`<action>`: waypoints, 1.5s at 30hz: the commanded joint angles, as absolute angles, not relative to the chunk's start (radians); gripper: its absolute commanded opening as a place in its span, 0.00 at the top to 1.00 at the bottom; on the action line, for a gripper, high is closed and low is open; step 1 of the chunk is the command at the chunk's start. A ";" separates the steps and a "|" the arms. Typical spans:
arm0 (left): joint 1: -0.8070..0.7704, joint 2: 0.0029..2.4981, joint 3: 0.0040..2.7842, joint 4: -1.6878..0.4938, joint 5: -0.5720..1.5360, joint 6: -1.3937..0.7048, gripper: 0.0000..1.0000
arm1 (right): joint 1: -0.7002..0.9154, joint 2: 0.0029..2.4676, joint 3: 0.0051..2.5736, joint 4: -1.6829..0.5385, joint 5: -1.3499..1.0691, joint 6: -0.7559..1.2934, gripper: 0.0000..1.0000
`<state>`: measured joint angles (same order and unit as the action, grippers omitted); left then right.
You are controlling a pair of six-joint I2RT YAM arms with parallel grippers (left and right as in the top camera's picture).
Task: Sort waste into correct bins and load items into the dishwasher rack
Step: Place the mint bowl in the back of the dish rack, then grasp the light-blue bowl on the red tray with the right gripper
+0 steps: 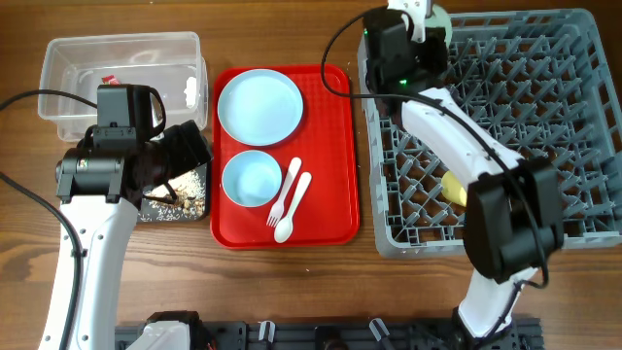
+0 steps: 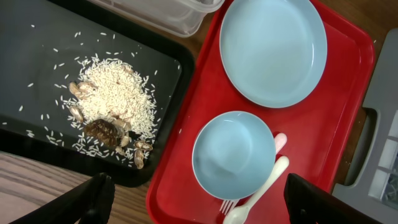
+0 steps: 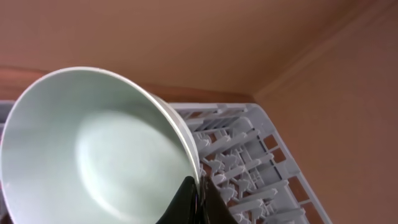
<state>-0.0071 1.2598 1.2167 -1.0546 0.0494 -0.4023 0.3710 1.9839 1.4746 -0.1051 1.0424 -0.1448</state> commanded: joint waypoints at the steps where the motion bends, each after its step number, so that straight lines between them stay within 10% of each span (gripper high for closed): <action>1: -0.002 1.253 1.219 -1.052 0.044 -0.411 0.11 | 0.367 2.025 1.481 -0.096 1.133 -0.154 0.96; 17: -0.002 1.253 1.219 -1.052 0.044 -0.411 0.11 | 0.517 1.948 1.481 -0.567 0.804 0.198 0.96; 21: -0.002 1.253 1.219 -1.052 0.044 -0.411 0.11 | 0.514 1.751 1.481 -0.673 0.492 0.209 0.35; 23: -0.002 1.253 1.219 -1.052 0.044 -0.411 0.10 | 0.514 1.644 1.481 -0.729 0.264 0.210 0.28; 27: -0.001 1.253 1.219 -1.073 -0.003 -0.413 0.10 | 0.527 1.606 1.478 -0.827 -0.240 0.243 0.29; 36: 0.305 1.253 1.219 -1.169 -0.043 -0.464 0.00 | 0.762 1.940 1.478 -0.795 -0.226 0.412 0.31; 45: 0.306 1.253 1.219 -1.171 -0.042 -0.464 0.00 | 0.790 2.037 1.501 -0.737 -0.048 0.576 0.95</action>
